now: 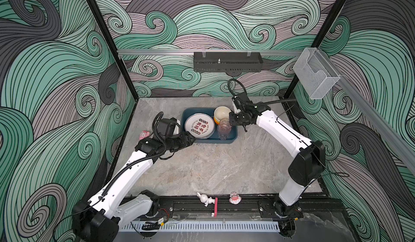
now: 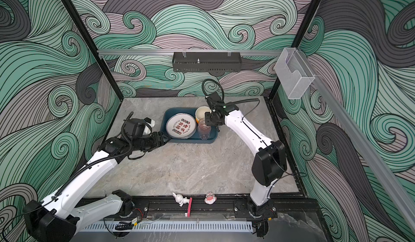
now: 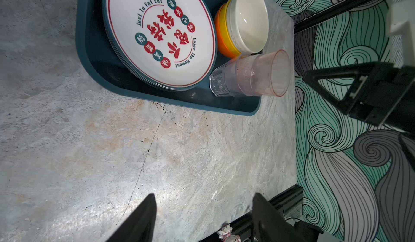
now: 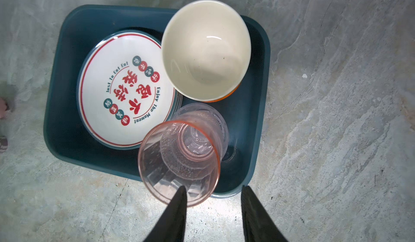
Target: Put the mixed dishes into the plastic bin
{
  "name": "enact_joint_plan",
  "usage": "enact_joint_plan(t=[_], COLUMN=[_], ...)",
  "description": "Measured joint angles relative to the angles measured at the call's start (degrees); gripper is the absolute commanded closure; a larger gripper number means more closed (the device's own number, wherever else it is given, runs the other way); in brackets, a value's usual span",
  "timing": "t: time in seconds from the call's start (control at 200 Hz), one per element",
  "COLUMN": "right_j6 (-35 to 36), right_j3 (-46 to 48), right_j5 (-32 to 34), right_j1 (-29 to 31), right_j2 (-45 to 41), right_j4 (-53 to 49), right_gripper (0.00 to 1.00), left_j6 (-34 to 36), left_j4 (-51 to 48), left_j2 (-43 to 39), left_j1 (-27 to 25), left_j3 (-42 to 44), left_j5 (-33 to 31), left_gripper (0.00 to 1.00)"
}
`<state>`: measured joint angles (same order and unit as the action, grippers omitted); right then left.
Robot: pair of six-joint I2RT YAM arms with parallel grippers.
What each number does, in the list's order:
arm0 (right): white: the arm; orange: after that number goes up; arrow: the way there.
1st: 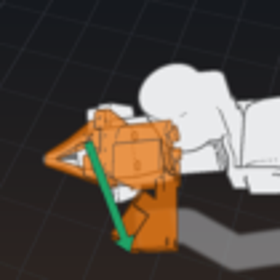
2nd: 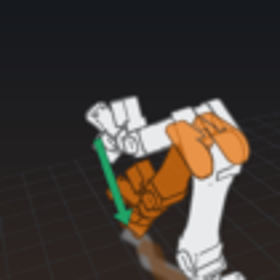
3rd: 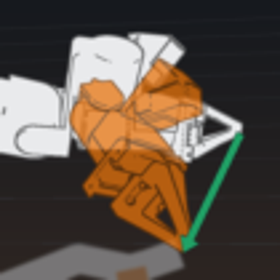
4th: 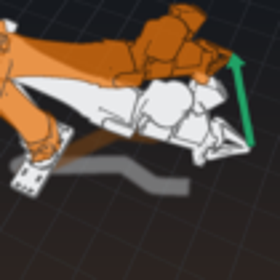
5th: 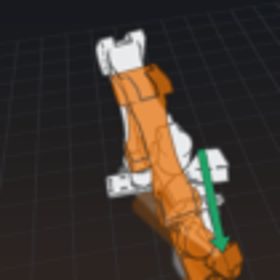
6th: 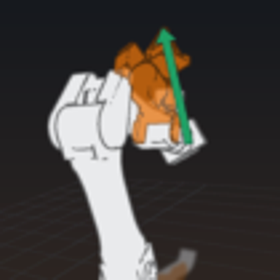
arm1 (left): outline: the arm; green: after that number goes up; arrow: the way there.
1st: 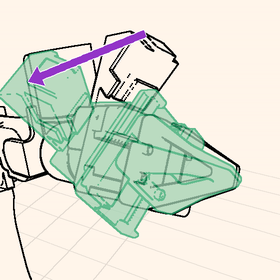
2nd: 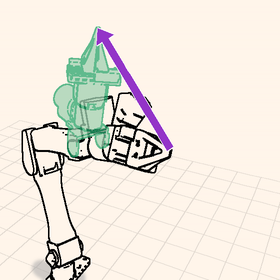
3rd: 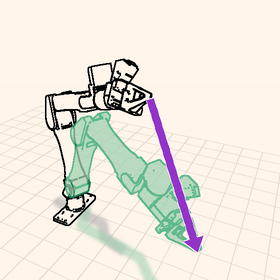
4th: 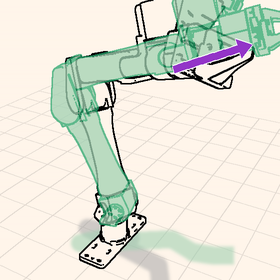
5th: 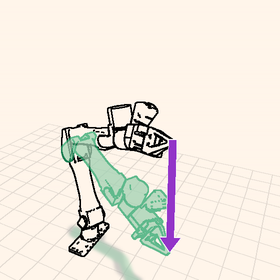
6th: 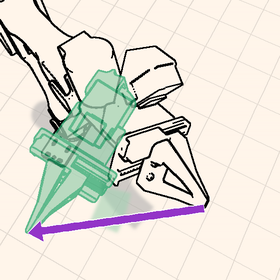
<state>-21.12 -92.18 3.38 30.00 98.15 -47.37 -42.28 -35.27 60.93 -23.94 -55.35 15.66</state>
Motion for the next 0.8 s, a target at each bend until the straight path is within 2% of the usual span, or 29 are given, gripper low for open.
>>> enact_joint_plan(t=[0.205, 0.25, 0.365, 0.4, 0.495, 0.51, 0.615, 0.64, 0.65, 0.665, 0.795], right_j6=[0.76, 0.98, 1.22, 1.29, 1.51, 1.53, 1.14, 0.83, 0.85, 0.42, -0.52], right_j3=[7.63, 9.55, 13.9, 15.13, 18.16, 18.67, 22.21, 22.91, 23.1, 23.43, 26.4], right_j5=[-4.55, -5.62, -7.32, -7.5, -7.48, -7.45, -7.13, -6.99, -6.97, -6.88, -5.25], right_j1=[0.0, 0.0, 0.0, 0.0, 0.0, 0.0, -0.13, -0.2, -0.22, -0.31, -0.52], right_j2=[-6.16, -7.32, -10.38, -11.39, -14.16, -14.69, -18.34, -19.17, -19.34, -19.78, -23.23], right_j4=[3.87, 4.74, 6.23, 6.56, 7.76, 7.96, 8.98, 9.07, 9.09, 9.09, 10.03], right_gripper=[0.43, 0.4, 0.35, 0.33, 0.28, 0.27, 0.23, 0.19, 0.07, 0.01, 0.0], left_j6=[1.62, 2.08, 3.3, 3.67, 4.57, 4.66, 5.16, 5.2, 5.22, 5.22, 5.29], left_j4=[-1.53, -1.95, -3.3, -3.58, -4.85, -5.01, -6.47, -7.02, -7.15, -7.48, -10.29], left_j2=[2.54, 3.37, 5.14, 5.44, 5.88, 5.88, 5.88, 5.99, 5.99, 6.03, 6.49], left_j1=[1.6, 1.84, 2.49, 2.8, 3.39, 3.5, 4.81, 5.31, 5.46, 5.81, 8.2], left_j3=[-3.21, -4.11, -5.57, -5.64, -5.64, -5.64, -5.66, -5.66, -5.66, -5.66, -5.73], left_j5=[0.81, 0.85, 0.79, 0.63, -0.68, -1.01, -3.58, -4.15, -4.26, -4.63, -8.81], left_gripper=[0.28, 0.23, 0.22, 0.15, 0.13, 0.03, 0.01, 0.01, 0.01, 0.01, 0.01])
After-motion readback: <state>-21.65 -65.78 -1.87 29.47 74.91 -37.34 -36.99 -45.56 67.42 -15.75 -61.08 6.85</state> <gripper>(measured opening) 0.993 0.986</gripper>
